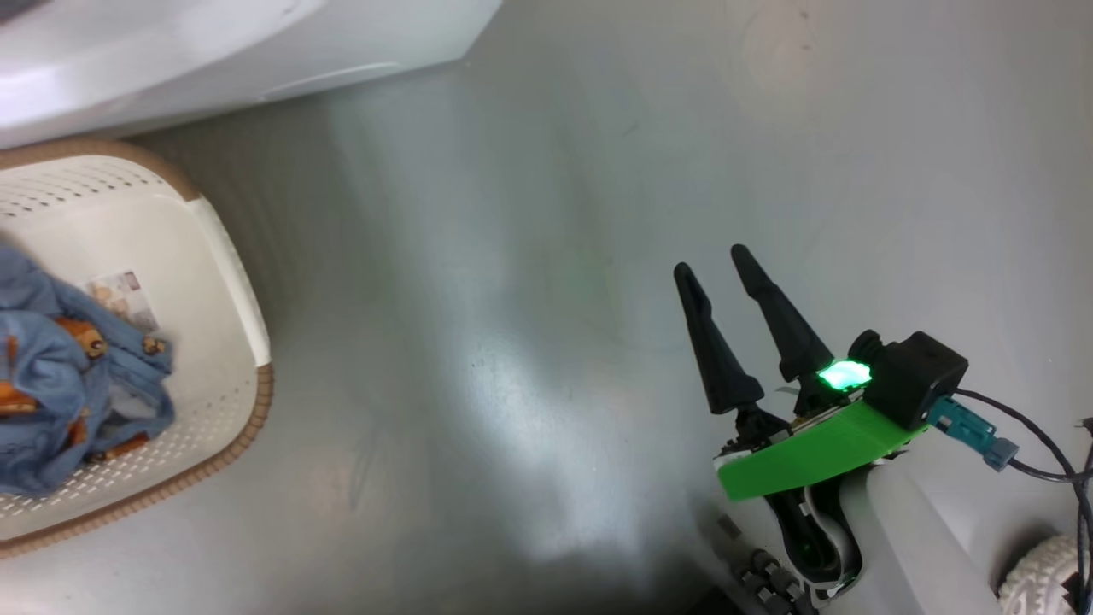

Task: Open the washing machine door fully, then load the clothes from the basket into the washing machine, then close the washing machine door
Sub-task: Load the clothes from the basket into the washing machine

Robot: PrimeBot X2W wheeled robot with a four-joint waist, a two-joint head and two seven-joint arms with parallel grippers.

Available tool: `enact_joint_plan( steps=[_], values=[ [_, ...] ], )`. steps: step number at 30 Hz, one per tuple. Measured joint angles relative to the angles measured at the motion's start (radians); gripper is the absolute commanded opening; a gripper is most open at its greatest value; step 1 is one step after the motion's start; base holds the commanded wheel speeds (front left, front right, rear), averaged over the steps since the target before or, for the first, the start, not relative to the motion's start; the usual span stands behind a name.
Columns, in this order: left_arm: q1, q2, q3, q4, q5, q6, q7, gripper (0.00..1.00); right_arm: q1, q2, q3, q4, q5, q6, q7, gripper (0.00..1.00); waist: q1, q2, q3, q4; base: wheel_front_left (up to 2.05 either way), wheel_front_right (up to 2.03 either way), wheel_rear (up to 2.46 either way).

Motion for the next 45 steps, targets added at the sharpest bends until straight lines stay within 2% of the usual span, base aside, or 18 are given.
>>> enact_joint_plan(
  steps=[14,27,35,45],
  values=[
    [0.146,-0.061,-0.015,0.008,-0.041,0.000,-0.111,1.00,-0.004,-0.001,-0.045,0.025,-0.028,0.000,0.000,1.00,0.0000,0.0000,-0.083,0.052,0.00,0.00,0.00],
    [0.294,-0.093,-0.024,-0.036,-0.063,0.000,-0.175,1.00,0.030,-0.001,-0.072,0.049,-0.037,0.000,0.000,1.00,0.0000,0.0000,-0.199,0.087,0.00,0.00,0.00],
    [0.428,-0.099,-0.011,-0.140,-0.069,0.004,-0.198,1.00,0.072,-0.001,-0.090,0.061,-0.047,0.000,0.000,1.00,0.0000,0.0000,-0.280,0.103,0.00,0.00,0.00],
    [0.685,-0.099,0.048,-0.368,-0.038,0.050,-0.202,1.00,0.113,-0.001,-0.110,0.070,-0.066,0.000,0.000,1.00,0.0000,0.0000,-0.383,0.121,0.00,0.00,0.00]
  ],
)
